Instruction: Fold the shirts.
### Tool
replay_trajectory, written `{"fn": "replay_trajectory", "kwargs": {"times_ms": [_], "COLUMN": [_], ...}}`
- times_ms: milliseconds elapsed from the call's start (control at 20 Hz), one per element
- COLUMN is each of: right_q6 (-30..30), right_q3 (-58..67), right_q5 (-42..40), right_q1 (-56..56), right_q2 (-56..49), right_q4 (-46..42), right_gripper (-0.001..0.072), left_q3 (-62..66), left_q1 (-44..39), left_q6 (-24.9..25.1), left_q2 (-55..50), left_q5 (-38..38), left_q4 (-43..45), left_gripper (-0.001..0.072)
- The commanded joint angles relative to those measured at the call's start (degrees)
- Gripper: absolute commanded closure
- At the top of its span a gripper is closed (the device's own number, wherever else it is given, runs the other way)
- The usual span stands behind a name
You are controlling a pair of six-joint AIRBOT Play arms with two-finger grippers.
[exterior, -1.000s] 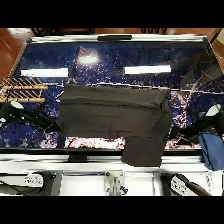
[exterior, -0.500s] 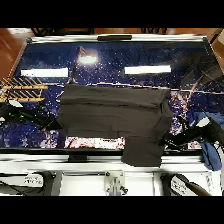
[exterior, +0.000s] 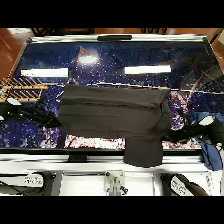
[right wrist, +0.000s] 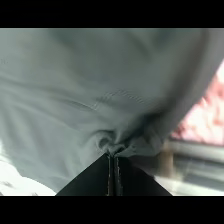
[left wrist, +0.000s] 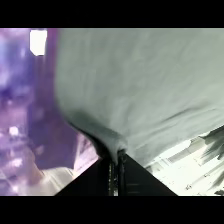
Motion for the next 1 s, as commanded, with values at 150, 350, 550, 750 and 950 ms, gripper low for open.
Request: {"fn": "replay_trajectory", "kwargs": {"times_ms": [150, 350, 550, 750, 950], "right_q6": [0.92, 1.77, 5.99, 8.57, 10.08], "right_q3": [17.03, 28.72, 40.79, 48.61, 50.34], "right_q5": [-4.26, -7.5, -16.76, -19.56, -22.18], "right_q1": [0.09, 2.62, 8.68, 8.96, 9.25], "right_q2": [1.18, -9.53, -21.18, -30.21, -35.36], "right_q4": [2.93, 2.47, -3.41, -5.57, -4.22], "right_gripper": [0.0642, 0.0642, 0.0642, 0.0641, 0.0641], "left_q3": [16.5, 30.49, 43.39, 48.65, 48.72], "left_q1": [-1.25, -6.14, -8.35, -6.97, -8.0], "left_q6": [-0.55, -5.05, -11.91, -16.94, -17.11], "left_q2": [0.13, -5.99, -15.91, -22.75, -26.88], "left_q5": [2.6, 8.81, 8.96, 9.92, 13.29], "left_q4": [-0.79, -1.03, -0.96, -1.42, -3.87], "left_gripper": [0.0678, 0.0678, 0.0676, 0.0676, 0.0676]}}
